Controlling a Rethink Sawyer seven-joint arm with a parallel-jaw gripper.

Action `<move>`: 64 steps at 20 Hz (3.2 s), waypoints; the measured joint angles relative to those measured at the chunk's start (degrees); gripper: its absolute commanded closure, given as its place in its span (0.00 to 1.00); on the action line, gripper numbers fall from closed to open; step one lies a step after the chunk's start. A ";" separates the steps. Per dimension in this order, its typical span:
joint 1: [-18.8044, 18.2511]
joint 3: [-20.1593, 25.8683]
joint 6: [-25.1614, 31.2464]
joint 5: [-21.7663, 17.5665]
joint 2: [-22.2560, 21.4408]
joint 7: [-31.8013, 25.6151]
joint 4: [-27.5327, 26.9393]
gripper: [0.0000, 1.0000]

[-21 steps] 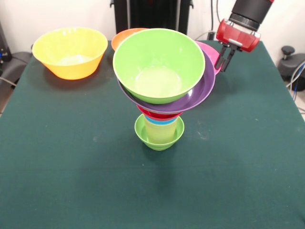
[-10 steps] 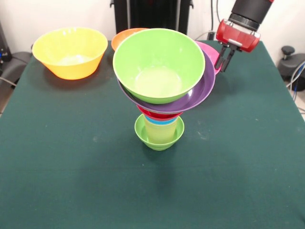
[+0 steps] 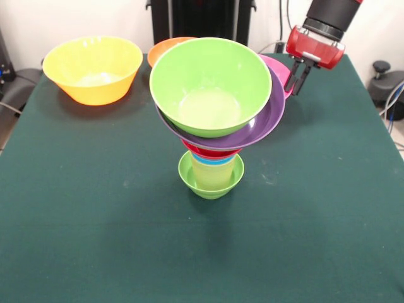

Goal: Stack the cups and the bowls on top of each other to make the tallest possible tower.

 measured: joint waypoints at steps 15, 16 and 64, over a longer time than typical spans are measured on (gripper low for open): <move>-0.48 0.08 0.69 0.00 0.01 0.00 0.01 0.00; -0.60 0.08 0.92 0.00 0.01 0.00 0.01 0.00; -4.17 2.94 16.90 0.02 -1.31 0.00 -0.35 1.00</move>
